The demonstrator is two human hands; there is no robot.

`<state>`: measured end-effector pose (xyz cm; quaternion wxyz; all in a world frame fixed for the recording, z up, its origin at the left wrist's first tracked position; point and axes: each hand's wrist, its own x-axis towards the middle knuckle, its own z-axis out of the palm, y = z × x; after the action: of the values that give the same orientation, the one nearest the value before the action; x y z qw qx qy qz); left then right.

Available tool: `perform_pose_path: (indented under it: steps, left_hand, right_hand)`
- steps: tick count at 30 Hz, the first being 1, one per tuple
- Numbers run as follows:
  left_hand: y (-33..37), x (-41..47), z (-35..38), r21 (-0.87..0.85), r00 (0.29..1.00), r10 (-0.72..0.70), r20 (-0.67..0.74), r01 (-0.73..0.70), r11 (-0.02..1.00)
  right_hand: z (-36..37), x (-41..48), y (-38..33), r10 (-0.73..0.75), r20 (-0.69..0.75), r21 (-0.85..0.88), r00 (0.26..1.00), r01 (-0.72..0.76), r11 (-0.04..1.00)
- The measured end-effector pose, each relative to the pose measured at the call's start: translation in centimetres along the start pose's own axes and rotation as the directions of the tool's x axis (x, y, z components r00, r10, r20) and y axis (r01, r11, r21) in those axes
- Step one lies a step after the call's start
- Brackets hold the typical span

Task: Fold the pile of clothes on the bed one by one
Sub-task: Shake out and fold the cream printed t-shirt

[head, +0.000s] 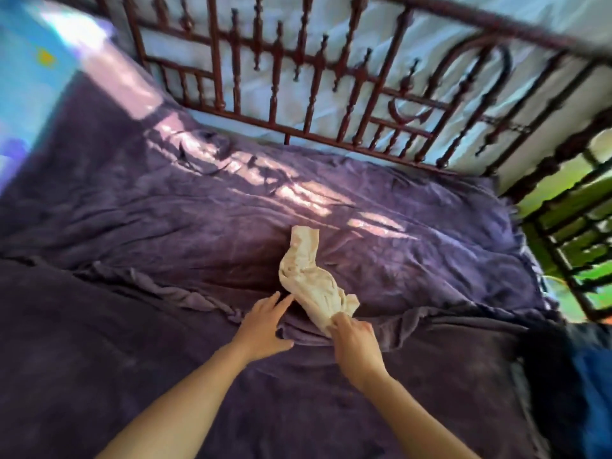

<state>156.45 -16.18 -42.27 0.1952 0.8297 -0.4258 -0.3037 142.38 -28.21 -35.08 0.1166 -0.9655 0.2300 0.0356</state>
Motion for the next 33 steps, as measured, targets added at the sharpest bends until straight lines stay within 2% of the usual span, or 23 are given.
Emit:
perform_pose_path:
  steps: [4, 7, 9, 12, 16, 21, 23, 26, 29, 30, 33]
  left_hand:
    - [6.2, -3.5, -5.0, 0.064, 0.963, 0.158, -0.218, -0.147, 0.987]
    - [10.6, -7.2, -8.9, 0.101, 0.914, 0.277, -0.297, -0.258, 0.961]
    - [13.2, -10.0, -11.1, 0.037, 0.853, 0.337, -0.399, -0.352, 0.935]
    - [16.0, -14.1, -13.3, -0.128, 0.779, 0.304, -0.549, -0.438, 0.890]
    - [18.1, -18.8, -15.2, -0.271, 0.713, 0.199, -0.672, -0.487, 0.830]
    - [18.8, -24.2, -16.6, -0.341, 0.695, 0.214, -0.687, -0.568, 0.749]
    - [18.5, -26.3, -16.8, -0.331, 0.698, 0.286, -0.657, -0.607, 0.722]
    - [18.2, -27.9, -17.0, -0.223, 0.688, 0.364, -0.628, -0.606, 0.764]
    - [18.0, -28.5, -18.2, -0.121, 0.583, 0.299, -0.755, -0.573, 0.811]
    - [17.7, -29.0, -19.1, -0.125, 0.565, 0.277, -0.777, -0.570, 0.812]
    - [16.0, -31.0, -22.5, -0.166, 0.572, 0.256, -0.779, -0.582, 0.796]
  right_hand:
    - [-8.2, -1.6, -1.5, -0.121, -0.165, -0.026, 0.979, 0.118, 0.993]
    - [-15.2, -3.9, -3.1, -0.133, -0.345, 0.074, 0.929, 0.168, 0.983]
    - [-20.1, -5.5, -4.6, -0.121, -0.457, 0.134, 0.881, 0.203, 0.970]
    - [-26.4, -7.5, -7.1, -0.050, -0.553, 0.264, 0.832, 0.231, 0.937]
    - [-31.3, -10.1, -9.9, 0.090, -0.590, 0.515, 0.802, 0.289, 0.807]
    - [-33.3, -13.2, -12.7, 0.287, -0.546, 0.732, 0.787, 0.281, 0.621]
    - [-33.6, -14.1, -13.9, 0.322, -0.537, 0.766, 0.780, 0.291, 0.573]
    - [-34.0, -15.1, -15.9, 0.355, -0.563, 0.769, 0.746, 0.314, 0.557]
    - [-34.6, -16.0, -17.9, 0.361, -0.615, 0.731, 0.701, 0.335, 0.594]
    - [-34.8, -16.3, -18.4, 0.372, -0.628, 0.722, 0.683, 0.334, 0.605]
    - [-35.0, -17.3, -19.5, 0.392, -0.661, 0.696, 0.640, 0.329, 0.638]
